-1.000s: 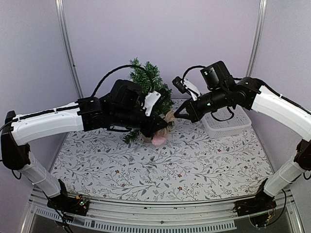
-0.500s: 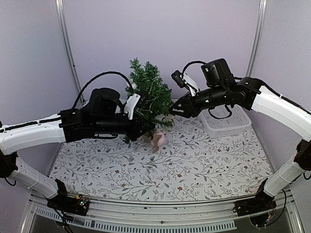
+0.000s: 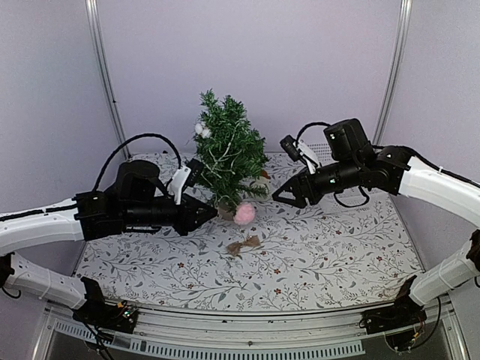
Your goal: Decorate the small christmas tree
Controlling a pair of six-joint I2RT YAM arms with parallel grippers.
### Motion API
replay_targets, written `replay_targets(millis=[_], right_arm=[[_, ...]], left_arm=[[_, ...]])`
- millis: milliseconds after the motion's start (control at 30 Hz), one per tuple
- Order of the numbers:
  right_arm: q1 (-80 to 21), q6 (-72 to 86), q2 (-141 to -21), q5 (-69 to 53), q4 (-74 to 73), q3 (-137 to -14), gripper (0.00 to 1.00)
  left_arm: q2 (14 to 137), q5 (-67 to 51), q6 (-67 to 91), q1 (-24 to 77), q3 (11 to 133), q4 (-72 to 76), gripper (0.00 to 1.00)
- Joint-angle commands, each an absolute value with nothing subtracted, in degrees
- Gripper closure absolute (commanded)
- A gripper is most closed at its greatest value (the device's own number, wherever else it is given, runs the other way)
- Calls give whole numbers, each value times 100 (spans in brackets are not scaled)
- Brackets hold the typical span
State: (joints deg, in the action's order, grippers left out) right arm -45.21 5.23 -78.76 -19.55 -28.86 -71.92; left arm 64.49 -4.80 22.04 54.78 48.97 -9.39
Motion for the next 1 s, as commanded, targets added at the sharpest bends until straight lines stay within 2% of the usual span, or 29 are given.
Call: replay_targets(millis=[0, 167, 300, 500, 733, 967], right_arm=[[-4290, 1071, -7554, -2293, -2639, -6696, 39], [-4245, 1046, -7674, -2396, -2202, -5741, 44], [-4100, 1350, -8055, -2649, -1578, -5343, 47], [-4092, 1388, -9260, -3092, -473, -5281, 50], [-4052, 1450, -10590, -3359, 194, -5845, 54], [-4048, 1420, -11353, -3245, 428, -6260, 61]], left_arm=[[6564, -427, 1678, 5679, 4510, -1035, 83], [6721, -260, 1736, 5759, 3928, -241, 70], [7108, -18, 1849, 5820, 3613, 376, 73], [6954, 238, 2000, 5845, 3141, 1101, 71], [6713, 430, 1843, 5928, 2852, 1090, 69], [6786, 471, 1687, 6024, 2814, 1055, 69]])
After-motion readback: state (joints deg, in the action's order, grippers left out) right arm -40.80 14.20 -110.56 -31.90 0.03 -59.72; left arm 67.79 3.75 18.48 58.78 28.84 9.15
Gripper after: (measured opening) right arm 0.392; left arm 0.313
